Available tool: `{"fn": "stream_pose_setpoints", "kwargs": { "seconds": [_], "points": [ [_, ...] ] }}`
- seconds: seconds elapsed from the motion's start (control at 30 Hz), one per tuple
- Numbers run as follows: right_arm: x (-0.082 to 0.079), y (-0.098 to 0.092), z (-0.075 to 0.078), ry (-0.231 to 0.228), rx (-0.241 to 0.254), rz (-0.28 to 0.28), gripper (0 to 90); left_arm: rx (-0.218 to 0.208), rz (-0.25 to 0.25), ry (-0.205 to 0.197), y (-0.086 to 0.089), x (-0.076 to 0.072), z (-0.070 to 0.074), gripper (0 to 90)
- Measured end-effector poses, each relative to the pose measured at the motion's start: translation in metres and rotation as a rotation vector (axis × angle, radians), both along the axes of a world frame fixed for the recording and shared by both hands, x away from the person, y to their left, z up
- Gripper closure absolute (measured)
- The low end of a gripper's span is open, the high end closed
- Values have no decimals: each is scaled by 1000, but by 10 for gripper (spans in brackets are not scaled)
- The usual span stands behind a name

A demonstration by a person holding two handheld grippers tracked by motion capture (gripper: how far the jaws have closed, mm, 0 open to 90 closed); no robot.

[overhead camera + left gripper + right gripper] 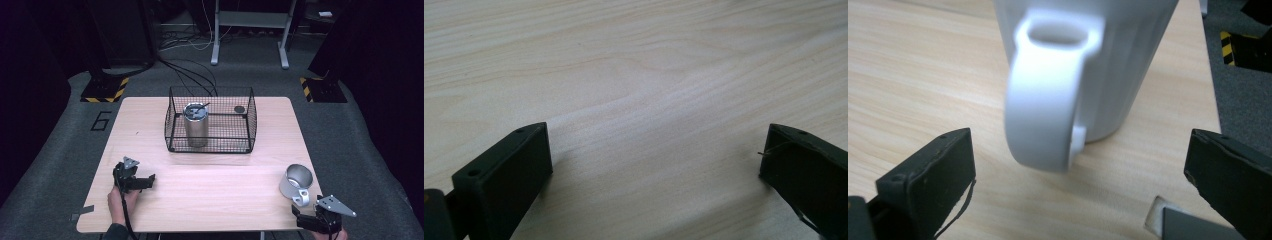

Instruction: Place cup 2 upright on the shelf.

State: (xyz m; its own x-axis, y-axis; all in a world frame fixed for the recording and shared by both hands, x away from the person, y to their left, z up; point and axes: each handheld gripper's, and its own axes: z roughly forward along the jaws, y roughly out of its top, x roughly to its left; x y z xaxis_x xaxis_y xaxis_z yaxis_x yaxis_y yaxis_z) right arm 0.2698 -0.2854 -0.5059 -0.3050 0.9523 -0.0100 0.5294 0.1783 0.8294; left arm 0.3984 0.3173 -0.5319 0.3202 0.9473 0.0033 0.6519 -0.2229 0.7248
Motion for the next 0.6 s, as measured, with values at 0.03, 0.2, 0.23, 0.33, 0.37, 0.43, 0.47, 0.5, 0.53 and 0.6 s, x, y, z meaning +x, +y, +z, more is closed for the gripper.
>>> {"fn": "stream_pose_setpoints", "kwargs": {
  "seconds": [0.03,0.2,0.23,0.33,0.37,0.43,0.47,0.5,0.53,0.6],
  "points": [
    [0,1,4,-5,-3,-1,0,5,-5,8,1,0,1,0],
    [3,2,25,1,11,23,0,6,-22,16,1,8,1,0],
    [3,2,25,1,11,23,0,6,-22,16,1,8,1,0],
    [7,4,34,5,9,36,0,11,-44,11,1,11,1,0],
    [8,5,36,0,8,37,0,14,-58,16,1,12,1,0],
    [13,6,42,7,7,48,0,4,-80,7,1,14,0,0],
    [14,7,44,6,8,52,0,16,-103,9,3,16,1,0],
    [16,8,47,10,-1,53,0,16,-108,14,3,16,1,0],
    [18,9,50,5,-4,56,0,17,-116,19,4,17,2,0],
    [22,10,54,10,-3,59,0,17,-119,17,4,17,2,0]
  ]
}}
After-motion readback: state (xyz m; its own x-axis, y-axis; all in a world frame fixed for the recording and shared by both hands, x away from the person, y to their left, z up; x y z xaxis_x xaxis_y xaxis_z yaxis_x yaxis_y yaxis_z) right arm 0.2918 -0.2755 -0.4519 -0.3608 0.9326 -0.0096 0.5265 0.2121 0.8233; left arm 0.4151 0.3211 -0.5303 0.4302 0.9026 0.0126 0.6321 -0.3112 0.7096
